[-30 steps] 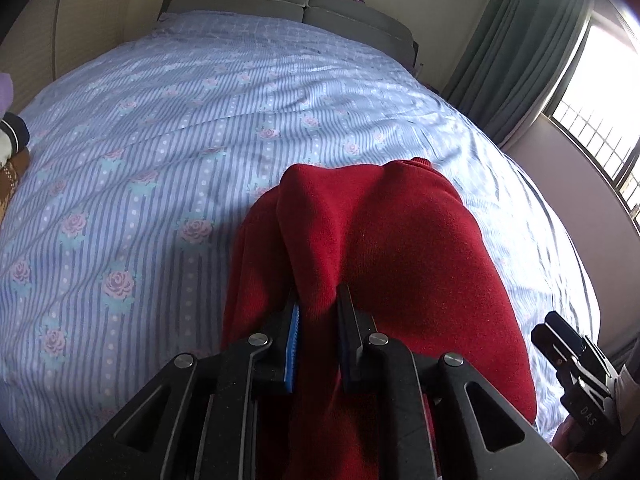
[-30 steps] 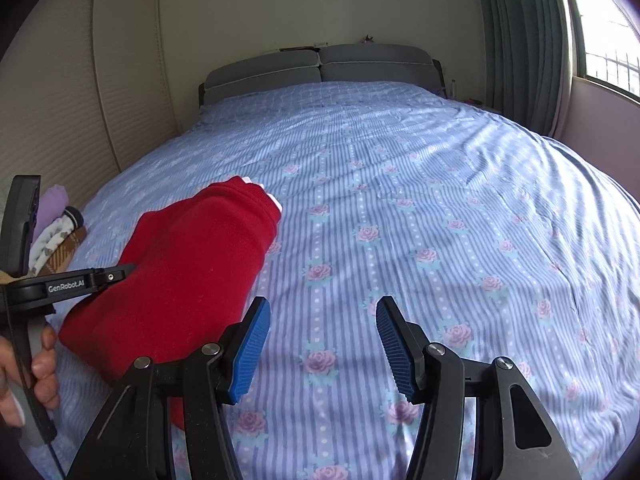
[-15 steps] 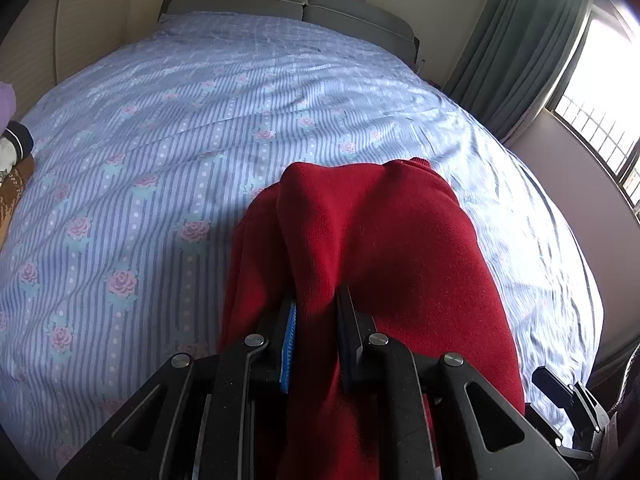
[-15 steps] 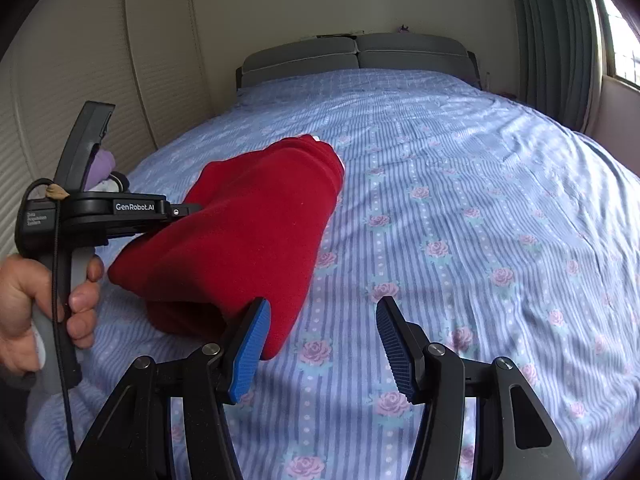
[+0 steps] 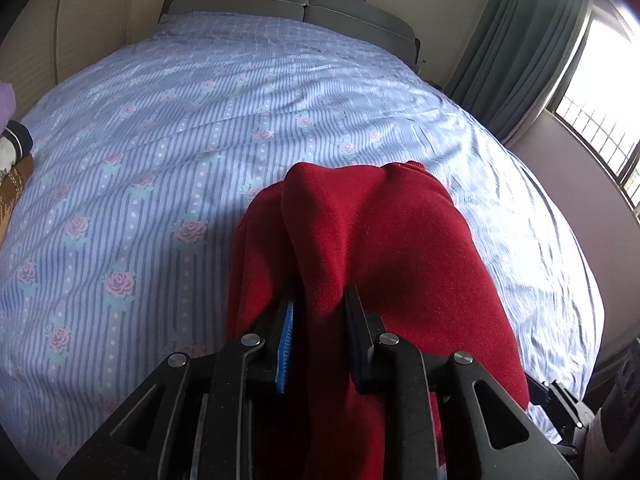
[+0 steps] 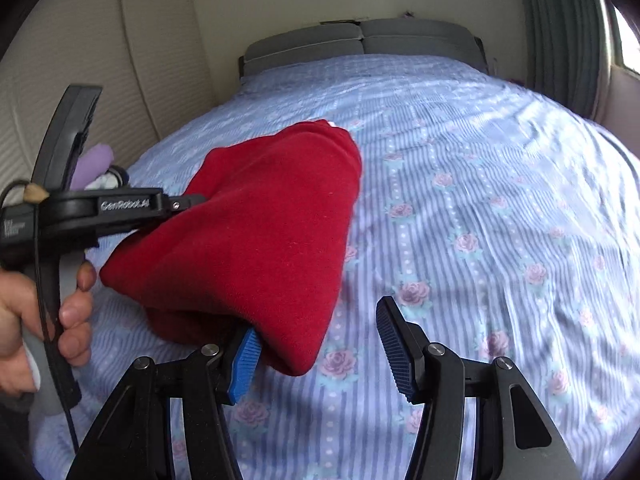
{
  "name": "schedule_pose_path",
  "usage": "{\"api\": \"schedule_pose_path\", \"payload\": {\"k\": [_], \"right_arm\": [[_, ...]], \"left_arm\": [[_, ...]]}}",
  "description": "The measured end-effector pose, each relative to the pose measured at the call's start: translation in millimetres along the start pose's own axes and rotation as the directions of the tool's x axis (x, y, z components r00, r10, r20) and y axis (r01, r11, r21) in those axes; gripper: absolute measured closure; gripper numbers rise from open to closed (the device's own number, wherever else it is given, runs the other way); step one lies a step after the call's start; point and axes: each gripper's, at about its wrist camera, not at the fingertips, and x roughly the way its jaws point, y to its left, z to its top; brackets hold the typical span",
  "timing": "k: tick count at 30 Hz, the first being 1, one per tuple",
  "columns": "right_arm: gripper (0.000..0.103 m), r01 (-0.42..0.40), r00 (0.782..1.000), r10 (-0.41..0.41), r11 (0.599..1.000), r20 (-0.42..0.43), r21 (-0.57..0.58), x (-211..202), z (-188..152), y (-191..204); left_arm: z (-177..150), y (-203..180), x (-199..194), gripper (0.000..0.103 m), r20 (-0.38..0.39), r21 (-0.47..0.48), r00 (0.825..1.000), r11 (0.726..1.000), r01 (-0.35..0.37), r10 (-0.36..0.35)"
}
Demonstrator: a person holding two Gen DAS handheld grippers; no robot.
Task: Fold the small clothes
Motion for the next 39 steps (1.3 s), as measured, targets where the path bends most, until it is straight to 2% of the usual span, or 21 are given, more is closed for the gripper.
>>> {"api": "schedule_pose_path", "payload": {"k": [4,7,11,15,17,19,20,25,32,34,39], "right_arm": [[0.047,0.025,0.999,-0.024,0.999,-0.037,0.025,11.9,-10.2,-12.3],[0.034,0.036,0.998,-0.034,0.999,-0.05,0.038,16.8,-11.5,-16.9],[0.033,-0.001,0.998,0.003,0.999,-0.055,0.033,6.8,-5.2,-13.6],[0.033,0.017,1.0,-0.017,0.999,-0.011,-0.037,-13.4,-6.1,-3.3],[0.032,0.016,1.0,-0.016,0.998,0.006,-0.056,-24.2,-7.5,-0.7],[0.032,0.007,1.0,-0.006,0.998,0.026,-0.056,-35.5,-7.9,-2.0],[0.032,0.0,0.999,0.002,0.999,0.032,-0.053,-40.7,-7.4,-3.1],[0.027,-0.022,0.998,0.023,0.999,0.051,-0.024,-54.8,-5.3,-9.3],[0.027,0.001,0.999,0.0,1.0,0.049,-0.008,-58.2,-4.5,-15.9],[0.027,0.002,0.999,-0.001,1.0,0.045,-0.006,-59.0,-4.8,-17.5],[0.027,-0.009,0.999,0.009,1.0,0.051,0.0,-61.0,3.1,-22.2]], "left_arm": [[-5.1,-9.3,4.6,0.075,0.008,0.037,1.0,0.999,-0.022,0.022],[-6.8,-8.3,3.7,0.075,0.017,0.032,1.0,0.999,-0.02,0.02],[-6.6,-12.1,-8.3,0.075,0.043,0.04,0.999,0.999,-0.032,0.031],[-10.1,-25.8,-29.4,0.075,0.076,0.094,0.996,0.994,-0.061,0.054],[-13.7,-31.7,-39.8,0.069,0.086,0.122,0.994,0.989,-0.084,0.073],[-17.9,-34.0,-50.7,0.048,0.101,0.129,0.991,0.987,-0.097,0.084],[-21.1,-34.3,-56.8,0.047,0.108,0.128,0.991,0.987,-0.099,0.085],[-36.9,-24.1,-70.6,0.04,0.101,0.083,0.99,0.991,-0.103,0.095],[-52.3,5.1,-50.8,0.035,0.049,-0.035,0.995,0.996,-0.081,0.083],[-57.4,9.3,-45.7,0.034,0.053,-0.055,0.995,0.995,-0.08,0.083],[-57.7,6.5,-54.2,0.035,0.095,-0.092,0.995,0.995,-0.024,0.033]]}}
